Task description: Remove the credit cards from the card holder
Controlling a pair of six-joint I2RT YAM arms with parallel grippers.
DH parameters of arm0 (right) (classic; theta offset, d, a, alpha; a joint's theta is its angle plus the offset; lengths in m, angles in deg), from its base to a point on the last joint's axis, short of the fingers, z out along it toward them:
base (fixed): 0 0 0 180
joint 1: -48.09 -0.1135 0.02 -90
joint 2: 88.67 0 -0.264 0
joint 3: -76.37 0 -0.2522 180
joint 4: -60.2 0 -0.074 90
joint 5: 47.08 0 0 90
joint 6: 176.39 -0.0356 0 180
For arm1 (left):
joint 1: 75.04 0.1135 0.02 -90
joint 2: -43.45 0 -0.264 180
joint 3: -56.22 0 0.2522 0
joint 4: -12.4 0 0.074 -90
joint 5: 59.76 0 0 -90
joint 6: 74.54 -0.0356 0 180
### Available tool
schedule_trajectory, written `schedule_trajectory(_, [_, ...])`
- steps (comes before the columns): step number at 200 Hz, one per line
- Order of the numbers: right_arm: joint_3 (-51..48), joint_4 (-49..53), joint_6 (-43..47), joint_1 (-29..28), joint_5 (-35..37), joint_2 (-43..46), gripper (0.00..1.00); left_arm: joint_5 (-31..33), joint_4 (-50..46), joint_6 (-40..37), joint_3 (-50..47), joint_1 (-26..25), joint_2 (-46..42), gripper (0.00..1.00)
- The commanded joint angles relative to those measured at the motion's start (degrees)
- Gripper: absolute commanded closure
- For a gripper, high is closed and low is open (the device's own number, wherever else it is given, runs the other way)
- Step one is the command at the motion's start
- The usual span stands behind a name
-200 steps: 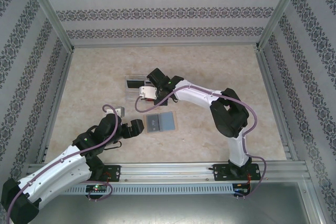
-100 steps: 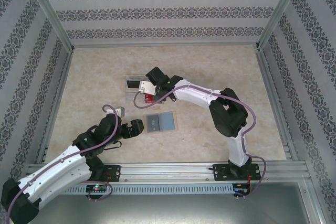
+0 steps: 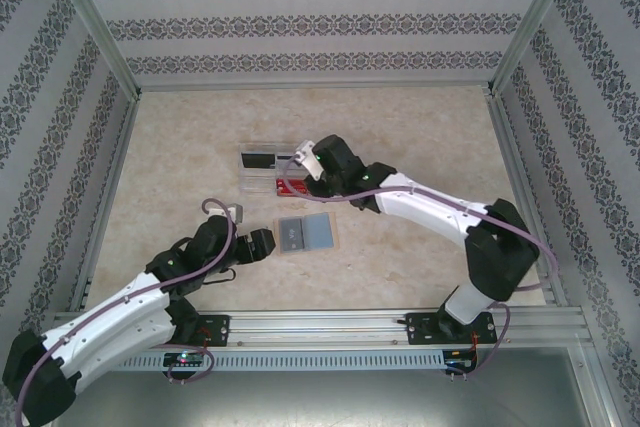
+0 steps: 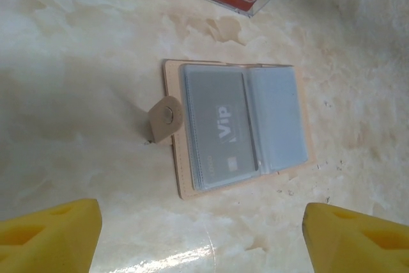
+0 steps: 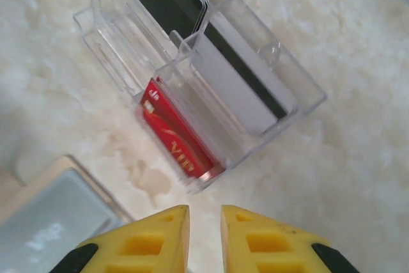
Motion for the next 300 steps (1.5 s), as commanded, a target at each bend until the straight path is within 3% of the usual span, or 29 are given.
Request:
schedule_trajectory(1, [-8.0,-4.0,-16.5,1.3,-6.8,3.3,0.81,-2.8,6.8,0.4,0.4,0.4,3.7,0.27])
schedule_trajectory(31, [-17.1,-9.1,-23.5,2.6,-12.0,7.2,0.88,-5.0,11.8,0.7,2.0,0.2,10.6,0.4])
schedule_trajectory(104, [-25.7,-15.6,-29.8,3.1,-15.9,4.2,1.0,-5.0,16.4,0.7,7.1,-2.5,26.1,0.51])
schedule_trajectory(136, [-26.1,-15.8,-30.9,3.4,-16.0,2.0,1.0,-5.0,16.3,0.8,8.3,-2.5,30.4,0.52])
schedule_trajectory(227, [-25.9,-15.1,-32.3,3.4,-16.4,-1.2,1.0,-6.2,18.1,0.7,8.8,-2.6,35.7,0.52])
schedule_trajectory(300, [-25.6,-14.9,-32.5,3.5,-16.8,-2.0,1.0,-4.0,15.3,0.1,8.9,-2.7,31.1,0.51])
